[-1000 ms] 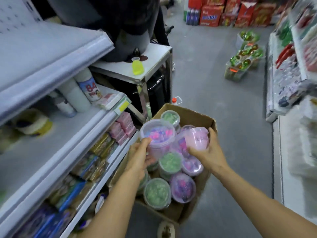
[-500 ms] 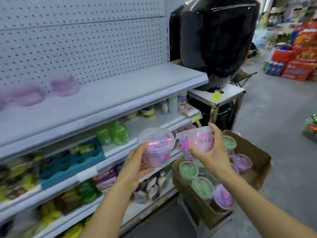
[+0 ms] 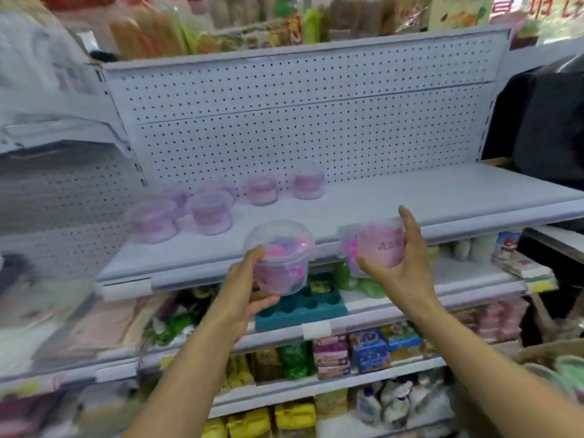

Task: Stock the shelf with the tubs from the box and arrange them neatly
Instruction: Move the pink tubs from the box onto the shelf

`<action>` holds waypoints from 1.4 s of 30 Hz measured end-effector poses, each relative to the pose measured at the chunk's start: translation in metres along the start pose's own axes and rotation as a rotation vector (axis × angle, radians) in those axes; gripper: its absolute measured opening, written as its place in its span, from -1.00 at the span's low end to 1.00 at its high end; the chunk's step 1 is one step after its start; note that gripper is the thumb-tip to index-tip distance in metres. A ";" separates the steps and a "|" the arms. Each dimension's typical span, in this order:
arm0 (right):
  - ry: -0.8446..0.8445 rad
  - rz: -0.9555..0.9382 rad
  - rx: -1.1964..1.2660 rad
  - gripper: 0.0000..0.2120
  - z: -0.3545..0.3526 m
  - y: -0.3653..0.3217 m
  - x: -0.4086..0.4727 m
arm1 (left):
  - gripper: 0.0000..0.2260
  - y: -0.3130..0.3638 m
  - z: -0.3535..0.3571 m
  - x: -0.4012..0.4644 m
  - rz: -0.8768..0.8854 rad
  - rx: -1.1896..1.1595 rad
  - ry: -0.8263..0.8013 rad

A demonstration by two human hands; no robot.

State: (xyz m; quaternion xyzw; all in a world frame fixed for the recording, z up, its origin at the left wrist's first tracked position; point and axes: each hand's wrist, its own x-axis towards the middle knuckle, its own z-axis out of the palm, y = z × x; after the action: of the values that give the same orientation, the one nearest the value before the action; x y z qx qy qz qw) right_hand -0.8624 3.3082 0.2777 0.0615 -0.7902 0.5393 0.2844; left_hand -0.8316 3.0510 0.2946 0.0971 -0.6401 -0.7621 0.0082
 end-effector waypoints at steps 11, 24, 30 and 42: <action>-0.024 -0.063 -0.024 -0.12 0.177 -0.052 0.063 | -0.66 0.055 -0.136 0.048 0.049 -0.020 0.144; -0.100 0.012 -0.286 -0.30 0.247 -0.023 0.099 | -0.54 0.063 -0.159 0.094 0.041 -0.108 0.119; -0.267 0.018 -0.477 -0.31 0.258 -0.033 0.120 | -0.53 0.062 -0.145 0.103 0.024 -0.133 0.179; -0.426 -0.838 -0.437 -0.42 0.181 -0.084 0.105 | -0.50 0.058 -0.057 0.105 0.022 -0.092 0.080</action>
State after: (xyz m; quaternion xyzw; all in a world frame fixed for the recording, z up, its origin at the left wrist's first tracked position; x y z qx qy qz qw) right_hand -0.9849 3.1352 0.3536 0.4202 -0.8325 0.1768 0.3148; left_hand -0.9320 2.9706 0.3280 0.1200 -0.6048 -0.7859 0.0467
